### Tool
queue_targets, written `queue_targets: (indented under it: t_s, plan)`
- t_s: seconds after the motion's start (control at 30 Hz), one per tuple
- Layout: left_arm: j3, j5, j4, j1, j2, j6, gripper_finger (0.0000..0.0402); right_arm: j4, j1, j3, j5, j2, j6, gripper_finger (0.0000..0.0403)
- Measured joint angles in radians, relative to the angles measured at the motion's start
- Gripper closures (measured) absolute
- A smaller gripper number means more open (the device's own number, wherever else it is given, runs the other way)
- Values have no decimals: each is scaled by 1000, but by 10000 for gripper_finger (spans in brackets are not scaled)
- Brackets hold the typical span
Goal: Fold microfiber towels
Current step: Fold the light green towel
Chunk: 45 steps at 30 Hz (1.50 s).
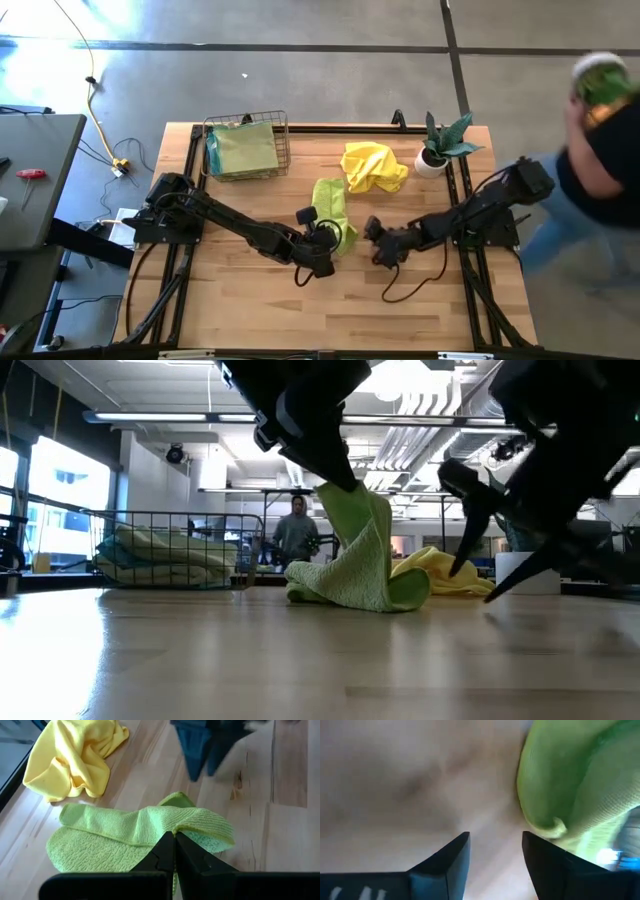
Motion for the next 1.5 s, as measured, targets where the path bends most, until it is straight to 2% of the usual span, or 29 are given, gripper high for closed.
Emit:
queue_targets:
  t_s: [0.13, 0.2, 0.5, 0.73, 0.8, 1.03, 1.23, 1.5]
  plan:
    - [0, 0, 0, 0, 0, 0, 401, 61, 13, 0, 204, 76, -237, 246]
    - [0, 0, 0, 0, 0, -2, 401, 89, 15, 0, 249, 103, -280, 256]
    - [0, 0, -34, 0, 0, -9, 401, 196, 43, 0, 260, 118, -300, 265]
    - [0, 0, -50, 0, 0, -34, 402, 254, 80, 0, 196, 117, -311, 265]
    - [0, 0, -50, 0, 0, -34, 402, 254, 74, 0, 165, 123, -308, 265]
    - [0, 0, -44, 0, 0, -45, 402, 291, 37, 0, 156, 166, -383, 265]
    - [0, 0, -44, 0, 0, -59, 401, 364, -1, 5, 167, 217, -481, 265]
    - [0, 0, -44, 0, 0, -60, 402, 404, -36, 3, 223, 225, -487, 266]
